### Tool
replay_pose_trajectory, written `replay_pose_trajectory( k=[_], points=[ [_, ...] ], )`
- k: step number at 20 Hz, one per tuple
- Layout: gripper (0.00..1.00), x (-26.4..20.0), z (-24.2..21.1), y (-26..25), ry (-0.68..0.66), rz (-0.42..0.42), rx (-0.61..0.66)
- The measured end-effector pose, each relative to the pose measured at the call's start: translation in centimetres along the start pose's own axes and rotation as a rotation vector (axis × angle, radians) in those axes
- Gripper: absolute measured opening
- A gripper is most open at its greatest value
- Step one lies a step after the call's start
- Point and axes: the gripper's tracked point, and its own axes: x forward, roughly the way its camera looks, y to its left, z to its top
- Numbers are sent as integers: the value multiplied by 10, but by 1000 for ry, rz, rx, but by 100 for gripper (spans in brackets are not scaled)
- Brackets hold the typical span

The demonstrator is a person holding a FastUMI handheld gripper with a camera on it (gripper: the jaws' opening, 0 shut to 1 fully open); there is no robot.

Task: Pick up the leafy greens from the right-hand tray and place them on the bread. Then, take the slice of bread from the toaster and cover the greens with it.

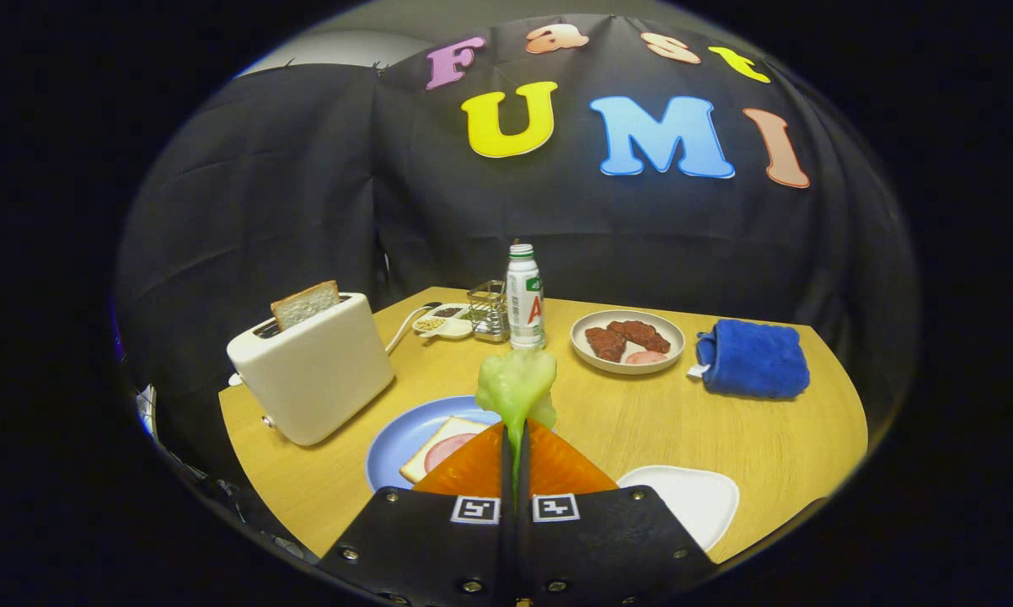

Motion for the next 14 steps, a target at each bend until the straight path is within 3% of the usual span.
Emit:
replay_pose_trajectory(
  k=[6,14],
  points=[
    [0,32,3,53,-9,42,-5],
    [0,76,-26,76,19,-10,54]
  ],
)
